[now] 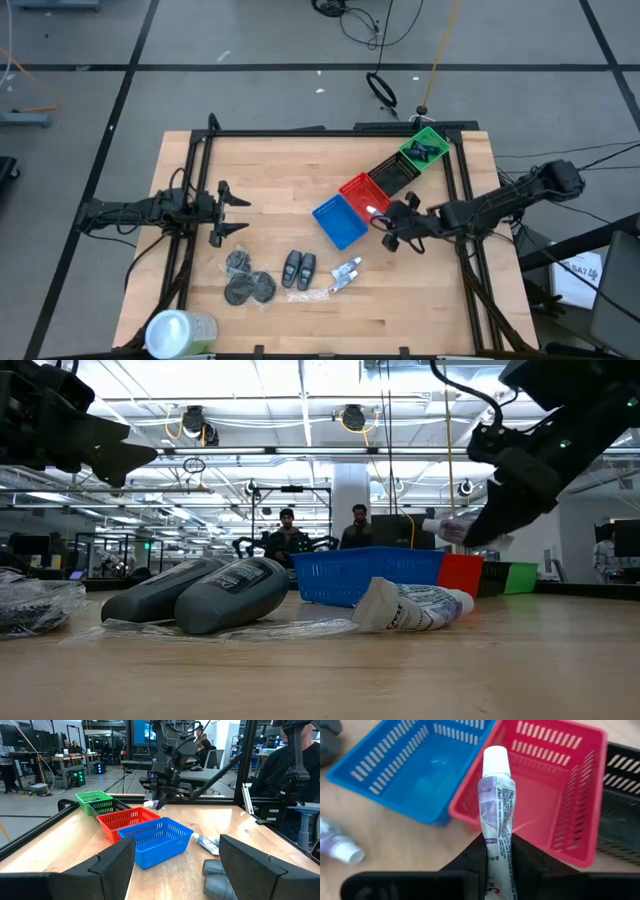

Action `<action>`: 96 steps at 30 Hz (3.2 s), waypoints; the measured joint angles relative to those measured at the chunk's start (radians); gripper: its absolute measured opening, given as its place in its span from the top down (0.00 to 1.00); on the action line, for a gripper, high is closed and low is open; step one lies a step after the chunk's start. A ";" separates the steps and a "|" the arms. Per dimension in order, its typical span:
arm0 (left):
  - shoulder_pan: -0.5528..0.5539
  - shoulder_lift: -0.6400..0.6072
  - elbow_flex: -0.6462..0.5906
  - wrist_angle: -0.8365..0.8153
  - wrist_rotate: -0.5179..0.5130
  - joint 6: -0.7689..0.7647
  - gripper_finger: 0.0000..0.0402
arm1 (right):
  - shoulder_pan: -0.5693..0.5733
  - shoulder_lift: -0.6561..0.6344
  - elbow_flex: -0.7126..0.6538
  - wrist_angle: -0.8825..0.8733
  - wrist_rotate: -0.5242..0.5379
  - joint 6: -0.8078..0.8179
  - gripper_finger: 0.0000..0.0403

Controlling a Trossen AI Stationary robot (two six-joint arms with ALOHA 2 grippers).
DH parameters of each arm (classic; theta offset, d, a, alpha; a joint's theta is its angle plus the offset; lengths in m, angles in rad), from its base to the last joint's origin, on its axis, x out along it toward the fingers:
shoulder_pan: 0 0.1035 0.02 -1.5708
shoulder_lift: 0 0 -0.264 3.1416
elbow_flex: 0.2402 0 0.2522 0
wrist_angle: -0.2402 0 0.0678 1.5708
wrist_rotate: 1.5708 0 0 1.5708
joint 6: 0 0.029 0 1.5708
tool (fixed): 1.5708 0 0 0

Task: Pick & Place Travel size toiletries
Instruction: Put the bottom toothpaste into the black bin

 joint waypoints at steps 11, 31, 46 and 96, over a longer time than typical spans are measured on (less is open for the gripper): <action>0.000 0.000 0.000 0.000 0.000 0.000 0.30 | -0.096 -0.003 0.000 0.051 -0.004 -0.018 0.86; 0.000 0.000 0.000 0.000 0.000 0.000 0.30 | -0.345 -0.010 0.000 0.044 -0.007 -0.093 0.86; 0.000 0.000 0.000 0.000 0.000 0.000 0.30 | -0.540 -0.010 0.000 -0.004 -0.008 -0.266 0.86; 0.000 0.000 0.000 0.000 0.000 -0.001 0.30 | -0.547 -0.010 0.001 0.296 -0.411 -0.421 0.67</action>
